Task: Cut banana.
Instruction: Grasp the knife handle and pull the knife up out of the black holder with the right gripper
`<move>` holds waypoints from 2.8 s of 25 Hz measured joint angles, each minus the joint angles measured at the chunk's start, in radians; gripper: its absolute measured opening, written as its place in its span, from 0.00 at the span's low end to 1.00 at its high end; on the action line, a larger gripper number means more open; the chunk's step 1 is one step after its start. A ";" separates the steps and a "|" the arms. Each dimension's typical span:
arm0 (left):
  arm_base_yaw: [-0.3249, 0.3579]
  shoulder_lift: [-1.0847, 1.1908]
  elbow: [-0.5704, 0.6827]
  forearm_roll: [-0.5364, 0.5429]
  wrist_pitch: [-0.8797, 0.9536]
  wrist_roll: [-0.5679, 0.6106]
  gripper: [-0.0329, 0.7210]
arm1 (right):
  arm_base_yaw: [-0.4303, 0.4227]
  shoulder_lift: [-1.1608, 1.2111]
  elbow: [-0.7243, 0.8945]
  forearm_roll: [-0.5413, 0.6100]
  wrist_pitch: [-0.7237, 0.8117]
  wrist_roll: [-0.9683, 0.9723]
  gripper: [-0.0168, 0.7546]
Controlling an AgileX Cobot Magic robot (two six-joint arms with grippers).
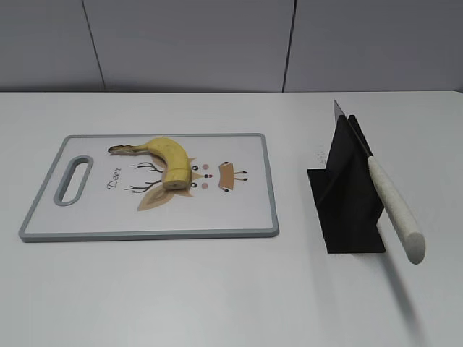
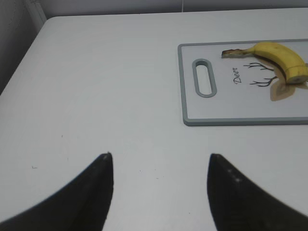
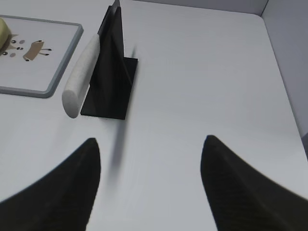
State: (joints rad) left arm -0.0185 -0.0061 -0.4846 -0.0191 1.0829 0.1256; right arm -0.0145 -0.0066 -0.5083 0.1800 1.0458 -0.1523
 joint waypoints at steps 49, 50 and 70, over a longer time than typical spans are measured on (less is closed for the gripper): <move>0.000 0.001 0.000 0.000 -0.001 0.000 0.83 | 0.493 0.951 -0.477 -0.240 0.171 0.313 0.64; 0.000 0.001 0.000 0.000 -0.001 0.000 0.83 | 0.507 0.971 -0.488 -0.240 0.170 0.321 0.64; 0.000 0.001 0.000 0.000 -0.002 0.000 0.83 | 0.543 1.359 -0.551 -0.169 0.118 0.500 0.64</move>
State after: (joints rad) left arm -0.0185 -0.0051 -0.4846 -0.0191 1.0809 0.1256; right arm 0.5285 1.3525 -1.0593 0.0109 1.1637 0.3477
